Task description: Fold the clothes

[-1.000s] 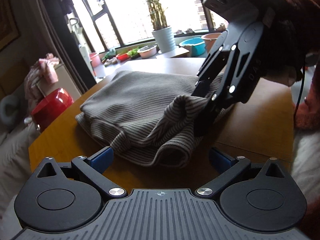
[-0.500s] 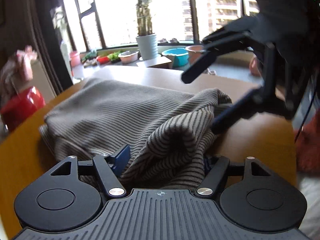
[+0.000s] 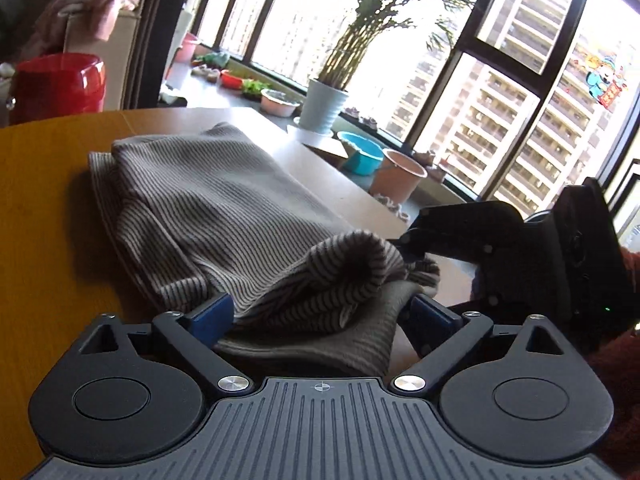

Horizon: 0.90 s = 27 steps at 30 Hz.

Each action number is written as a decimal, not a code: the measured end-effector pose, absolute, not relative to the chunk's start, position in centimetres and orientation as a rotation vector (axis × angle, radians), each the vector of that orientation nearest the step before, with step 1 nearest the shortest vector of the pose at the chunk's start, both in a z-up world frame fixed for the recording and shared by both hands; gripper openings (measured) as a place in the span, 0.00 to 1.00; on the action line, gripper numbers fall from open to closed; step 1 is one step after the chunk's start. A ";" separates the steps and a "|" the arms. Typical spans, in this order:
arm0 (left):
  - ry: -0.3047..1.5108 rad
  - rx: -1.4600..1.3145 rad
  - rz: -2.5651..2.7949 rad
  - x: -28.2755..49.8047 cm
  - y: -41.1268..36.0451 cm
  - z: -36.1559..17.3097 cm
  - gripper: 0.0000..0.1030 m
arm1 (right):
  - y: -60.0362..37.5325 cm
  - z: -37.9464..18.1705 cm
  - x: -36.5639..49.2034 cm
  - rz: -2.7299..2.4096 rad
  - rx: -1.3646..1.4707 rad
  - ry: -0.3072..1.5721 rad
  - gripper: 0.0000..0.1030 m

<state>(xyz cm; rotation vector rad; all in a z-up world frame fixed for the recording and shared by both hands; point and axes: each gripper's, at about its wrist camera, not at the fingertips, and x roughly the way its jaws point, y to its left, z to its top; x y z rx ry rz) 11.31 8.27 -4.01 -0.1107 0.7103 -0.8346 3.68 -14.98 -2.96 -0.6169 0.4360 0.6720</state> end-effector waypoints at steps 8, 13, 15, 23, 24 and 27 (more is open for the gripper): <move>0.615 -0.299 -0.673 15.0 10.8 -2.4 0.68 | -17.0 2.1 1.8 0.770 -0.526 0.558 0.26; 0.720 -0.278 -0.700 18.9 8.8 -5.5 0.59 | -17.8 7.6 3.0 0.797 -0.503 0.552 0.26; 0.748 -0.290 -0.731 19.6 8.9 -6.5 0.59 | -17.9 9.2 5.0 0.816 -0.473 0.557 0.27; 0.786 -0.420 -0.803 21.0 11.7 -8.2 0.59 | -15.7 7.6 21.3 0.971 -0.334 0.727 0.30; 0.789 -0.456 -0.809 21.2 12.2 -8.5 0.61 | -15.5 6.4 23.1 0.971 -0.310 0.766 0.31; 0.796 -0.446 -0.768 20.7 12.5 -8.8 0.59 | -15.3 3.5 25.6 0.967 -0.254 0.829 0.35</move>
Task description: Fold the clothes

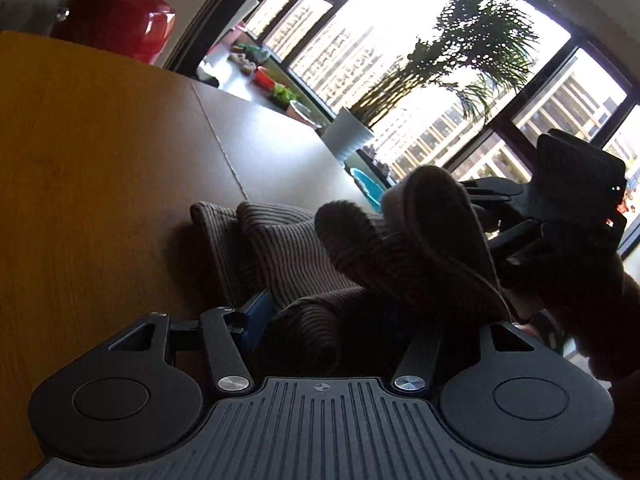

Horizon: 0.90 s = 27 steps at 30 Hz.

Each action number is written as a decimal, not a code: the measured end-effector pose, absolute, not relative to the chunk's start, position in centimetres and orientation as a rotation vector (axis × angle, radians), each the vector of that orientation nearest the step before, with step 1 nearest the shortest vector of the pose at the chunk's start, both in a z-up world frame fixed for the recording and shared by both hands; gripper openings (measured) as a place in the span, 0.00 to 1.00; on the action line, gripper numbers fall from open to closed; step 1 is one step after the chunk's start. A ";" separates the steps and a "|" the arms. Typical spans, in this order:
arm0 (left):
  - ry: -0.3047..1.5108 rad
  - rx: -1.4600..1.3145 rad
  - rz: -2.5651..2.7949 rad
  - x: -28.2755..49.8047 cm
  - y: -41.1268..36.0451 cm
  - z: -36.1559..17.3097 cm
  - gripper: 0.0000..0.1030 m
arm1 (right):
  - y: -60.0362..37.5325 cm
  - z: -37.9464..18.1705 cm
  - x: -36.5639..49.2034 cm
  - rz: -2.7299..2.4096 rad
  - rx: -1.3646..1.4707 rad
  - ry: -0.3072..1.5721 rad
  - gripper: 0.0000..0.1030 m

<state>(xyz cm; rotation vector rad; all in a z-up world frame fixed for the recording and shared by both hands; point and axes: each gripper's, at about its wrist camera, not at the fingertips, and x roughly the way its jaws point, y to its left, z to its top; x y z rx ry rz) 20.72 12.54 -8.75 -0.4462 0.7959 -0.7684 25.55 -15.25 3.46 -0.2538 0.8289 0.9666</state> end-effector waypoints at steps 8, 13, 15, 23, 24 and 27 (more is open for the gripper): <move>0.690 -0.501 -0.746 18.4 15.9 -7.9 0.78 | -17.1 0.4 27.4 0.872 -0.125 0.851 0.36; 0.613 -0.450 -0.787 16.2 15.3 -6.4 0.86 | -17.4 -0.7 28.5 0.866 -0.060 0.863 0.37; 0.610 -0.422 -0.810 16.0 14.4 -6.2 0.93 | -17.5 -1.2 28.7 0.857 -0.036 0.870 0.38; 0.548 -0.305 -0.820 13.2 13.0 -3.9 0.99 | -17.8 -1.9 28.7 0.839 0.027 0.859 0.41; 0.572 -0.282 -0.811 13.4 12.0 -4.2 1.00 | -17.9 -2.0 28.8 0.839 0.034 0.861 0.41; 0.605 -0.188 -0.817 14.2 8.7 -5.5 1.00 | -17.8 -1.8 28.7 0.820 0.040 0.856 0.42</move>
